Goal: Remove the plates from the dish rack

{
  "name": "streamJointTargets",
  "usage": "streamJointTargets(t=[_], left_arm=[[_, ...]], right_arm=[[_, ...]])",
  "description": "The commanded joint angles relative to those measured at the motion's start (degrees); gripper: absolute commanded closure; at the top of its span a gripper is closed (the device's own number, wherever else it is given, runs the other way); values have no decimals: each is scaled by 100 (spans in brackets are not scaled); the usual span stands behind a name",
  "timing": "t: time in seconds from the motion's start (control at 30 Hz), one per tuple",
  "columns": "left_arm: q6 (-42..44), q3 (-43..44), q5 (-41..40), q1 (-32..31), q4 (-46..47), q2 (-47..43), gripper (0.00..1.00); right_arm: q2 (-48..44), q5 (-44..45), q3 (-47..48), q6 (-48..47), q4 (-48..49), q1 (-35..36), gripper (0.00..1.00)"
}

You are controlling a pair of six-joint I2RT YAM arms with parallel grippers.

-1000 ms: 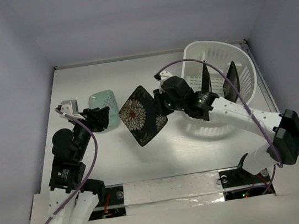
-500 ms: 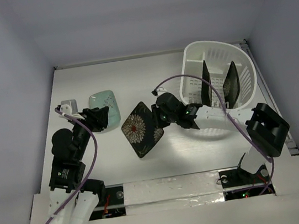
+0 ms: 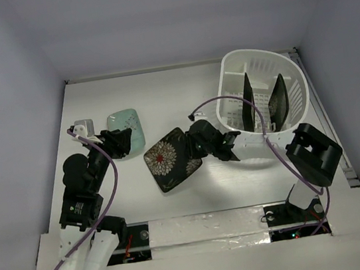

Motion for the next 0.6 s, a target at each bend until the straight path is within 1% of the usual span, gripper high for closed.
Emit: streamJointTargets(t=[0.0, 0.13, 0.17, 0.2, 0.23, 0.3, 0.33, 0.4, 0.43, 0.5, 0.57], left_arm=[[-10, 88, 91, 24, 212, 14, 58], [-19, 88, 82, 24, 203, 5, 58], [-19, 88, 91, 24, 203, -3, 58], [-19, 88, 91, 24, 203, -12, 58], [-10, 96, 91, 24, 203, -4, 58], [-10, 96, 91, 24, 203, -12, 58], [-10, 97, 91, 24, 203, -12, 58], [-19, 97, 100, 24, 212, -21, 58], [-19, 97, 108, 24, 203, -30, 58], [-19, 88, 108, 24, 203, -39, 58], [-19, 97, 91, 24, 203, -47, 58]], right_arm=[[61, 668, -25, -47, 124, 50, 64], [220, 809, -25, -56, 36, 50, 63], [263, 896, 1, -56, 10, 50, 59], [351, 932, 19, -74, -234, 50, 54], [387, 950, 36, -82, -271, 50, 51], [396, 915, 19, -109, -280, 50, 50], [396, 915, 19, -109, -289, 50, 46], [326, 906, 45, -153, -333, 50, 43], [299, 915, 71, -170, -377, 50, 39], [159, 994, 150, -232, -543, 50, 36], [-51, 1081, 317, -337, -797, 199, 32]])
